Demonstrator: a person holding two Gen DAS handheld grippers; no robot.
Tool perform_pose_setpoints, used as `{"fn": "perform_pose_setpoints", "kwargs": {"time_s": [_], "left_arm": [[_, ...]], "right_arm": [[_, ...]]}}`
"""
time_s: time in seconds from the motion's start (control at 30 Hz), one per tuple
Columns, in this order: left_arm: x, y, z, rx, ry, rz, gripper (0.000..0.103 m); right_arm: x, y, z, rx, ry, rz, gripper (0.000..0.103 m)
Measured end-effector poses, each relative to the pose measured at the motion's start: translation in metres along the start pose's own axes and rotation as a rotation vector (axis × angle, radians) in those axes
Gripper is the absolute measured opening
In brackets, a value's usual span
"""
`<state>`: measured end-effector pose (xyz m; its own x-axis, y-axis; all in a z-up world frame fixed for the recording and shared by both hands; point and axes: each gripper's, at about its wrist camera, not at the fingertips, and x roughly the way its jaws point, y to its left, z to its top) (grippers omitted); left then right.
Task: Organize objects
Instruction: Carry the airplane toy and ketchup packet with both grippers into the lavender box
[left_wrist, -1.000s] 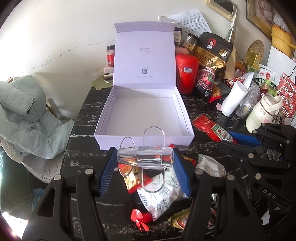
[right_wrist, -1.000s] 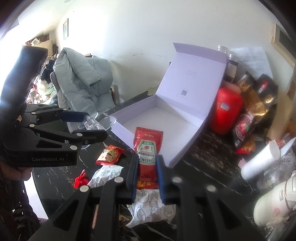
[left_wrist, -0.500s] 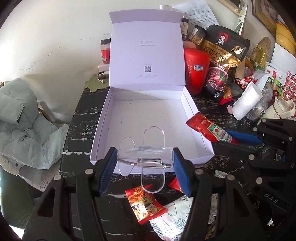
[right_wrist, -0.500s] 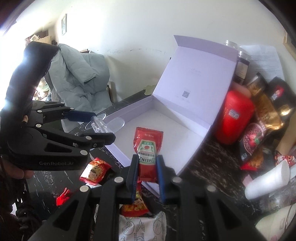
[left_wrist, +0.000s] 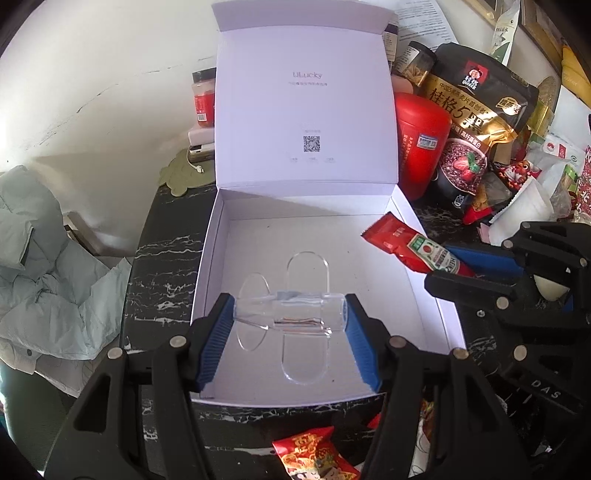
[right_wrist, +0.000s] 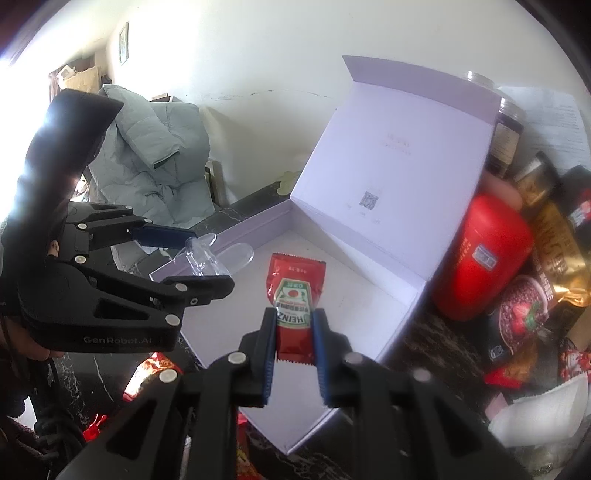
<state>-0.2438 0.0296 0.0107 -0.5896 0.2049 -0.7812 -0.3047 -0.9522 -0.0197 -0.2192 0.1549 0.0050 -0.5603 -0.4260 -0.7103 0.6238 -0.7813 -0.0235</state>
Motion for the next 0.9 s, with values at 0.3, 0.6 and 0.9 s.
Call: {"fn": "perform_pose_setpoints", "kwargs": {"time_s": [0.3, 0.6, 0.9], "left_arm": [[0.036, 0.011, 0.028, 0.011, 0.045, 0.004, 0.059], [0.073, 0.018, 0.05, 0.028, 0.103, 0.019, 0.059], [0.098, 0.026, 0.056, 0.029, 0.149, 0.049, 0.059]], "right_arm": [[0.037, -0.022, 0.021, 0.014, 0.048, 0.019, 0.018], [0.071, -0.039, 0.034, 0.044, 0.101, 0.033, 0.018], [0.096, -0.042, 0.034, 0.049, 0.138, 0.016, 0.019]]}}
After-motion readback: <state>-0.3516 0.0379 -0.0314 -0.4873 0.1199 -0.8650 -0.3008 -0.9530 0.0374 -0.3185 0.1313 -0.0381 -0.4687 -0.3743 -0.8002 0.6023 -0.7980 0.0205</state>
